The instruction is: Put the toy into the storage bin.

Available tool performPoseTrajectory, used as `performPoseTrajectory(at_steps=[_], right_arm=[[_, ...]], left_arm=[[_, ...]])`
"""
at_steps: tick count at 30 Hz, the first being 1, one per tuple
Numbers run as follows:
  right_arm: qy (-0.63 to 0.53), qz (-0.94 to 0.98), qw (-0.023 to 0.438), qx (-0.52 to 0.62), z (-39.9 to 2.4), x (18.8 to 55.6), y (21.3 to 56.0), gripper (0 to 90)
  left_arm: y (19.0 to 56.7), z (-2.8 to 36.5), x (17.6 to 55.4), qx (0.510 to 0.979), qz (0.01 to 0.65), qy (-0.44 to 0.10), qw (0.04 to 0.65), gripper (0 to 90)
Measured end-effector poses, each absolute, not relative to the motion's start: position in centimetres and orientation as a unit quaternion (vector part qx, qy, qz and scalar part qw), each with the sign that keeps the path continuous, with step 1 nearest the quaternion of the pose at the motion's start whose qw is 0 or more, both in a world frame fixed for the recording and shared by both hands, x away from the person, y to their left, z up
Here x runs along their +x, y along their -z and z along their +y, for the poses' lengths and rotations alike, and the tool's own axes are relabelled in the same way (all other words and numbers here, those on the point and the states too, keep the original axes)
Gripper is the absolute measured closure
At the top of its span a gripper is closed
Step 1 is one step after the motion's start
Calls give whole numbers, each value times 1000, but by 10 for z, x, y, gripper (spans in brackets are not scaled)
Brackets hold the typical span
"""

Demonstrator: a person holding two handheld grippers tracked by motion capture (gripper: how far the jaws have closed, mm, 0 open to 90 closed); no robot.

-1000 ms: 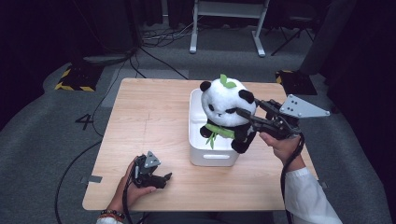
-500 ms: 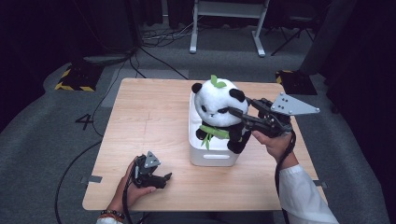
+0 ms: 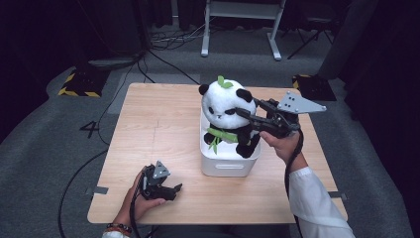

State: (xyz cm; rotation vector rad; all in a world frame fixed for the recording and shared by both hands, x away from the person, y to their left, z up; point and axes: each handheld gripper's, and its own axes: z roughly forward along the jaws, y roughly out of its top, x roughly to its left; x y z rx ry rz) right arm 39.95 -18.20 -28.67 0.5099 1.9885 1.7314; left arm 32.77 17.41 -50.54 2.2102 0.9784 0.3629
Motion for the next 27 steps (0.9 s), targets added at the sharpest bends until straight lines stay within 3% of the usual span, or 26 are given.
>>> performPoseTrajectory(at_steps=[27], right_arm=[[-597, 755, 189, 196, -187, 419, 345, 531]], left_arm=[[505, 174, 327, 850, 376, -139, 342, 159]])
